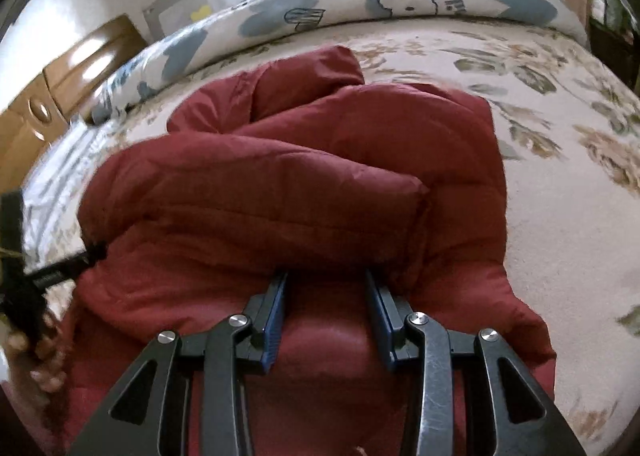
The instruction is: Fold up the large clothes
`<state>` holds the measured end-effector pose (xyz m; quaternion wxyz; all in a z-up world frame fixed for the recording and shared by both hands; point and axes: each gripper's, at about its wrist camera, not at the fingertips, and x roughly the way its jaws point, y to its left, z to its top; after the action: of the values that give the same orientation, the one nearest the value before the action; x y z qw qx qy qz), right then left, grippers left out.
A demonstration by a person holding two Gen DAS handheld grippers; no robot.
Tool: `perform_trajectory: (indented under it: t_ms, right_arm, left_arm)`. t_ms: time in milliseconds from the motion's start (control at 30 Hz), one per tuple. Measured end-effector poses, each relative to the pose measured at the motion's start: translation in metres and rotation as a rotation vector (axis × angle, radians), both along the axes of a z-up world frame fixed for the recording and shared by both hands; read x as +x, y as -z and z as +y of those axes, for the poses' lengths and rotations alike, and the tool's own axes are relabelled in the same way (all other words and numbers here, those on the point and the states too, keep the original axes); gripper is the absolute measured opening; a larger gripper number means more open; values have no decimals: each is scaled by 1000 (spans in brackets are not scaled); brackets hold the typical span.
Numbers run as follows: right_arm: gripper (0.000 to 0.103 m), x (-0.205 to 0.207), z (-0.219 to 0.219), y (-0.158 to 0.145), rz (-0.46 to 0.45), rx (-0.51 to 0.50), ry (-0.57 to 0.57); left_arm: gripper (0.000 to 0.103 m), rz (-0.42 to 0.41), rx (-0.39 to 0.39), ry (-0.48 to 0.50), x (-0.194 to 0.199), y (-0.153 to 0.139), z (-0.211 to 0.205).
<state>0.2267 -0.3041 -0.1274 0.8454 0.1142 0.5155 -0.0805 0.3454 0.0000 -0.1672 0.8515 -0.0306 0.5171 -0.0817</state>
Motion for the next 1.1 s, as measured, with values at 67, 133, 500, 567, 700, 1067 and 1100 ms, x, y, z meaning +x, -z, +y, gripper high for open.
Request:
perform_trajectory:
  t_ms: [67, 133, 500, 567, 700, 1067, 1100]
  right_arm:
    - [39, 1, 2, 2, 6, -14, -1]
    - [39, 1, 2, 3, 3, -12, 1]
    - [40, -16, -11, -17, -15, 110, 45]
    - [44, -22, -9, -26, -17, 111, 43]
    - [51, -41, -3, -42, -16, 129, 33]
    - [60, -107, 8, -67, -26, 190, 43]
    - [62, -112, 10, -69, -25, 190, 37]
  left_arm:
    - [70, 2, -5, -1, 1, 1, 0]
    - [70, 3, -10, -3, 2, 1, 1]
    - [74, 33, -7, 4, 4, -10, 2]
    - [74, 39, -17, -12, -1, -16, 6]
    - [78, 26, -55, -47, -25, -34, 19]
    - [78, 34, -78, -104, -122, -53, 59]
    - [78, 40, -77, -108, -131, -54, 63]
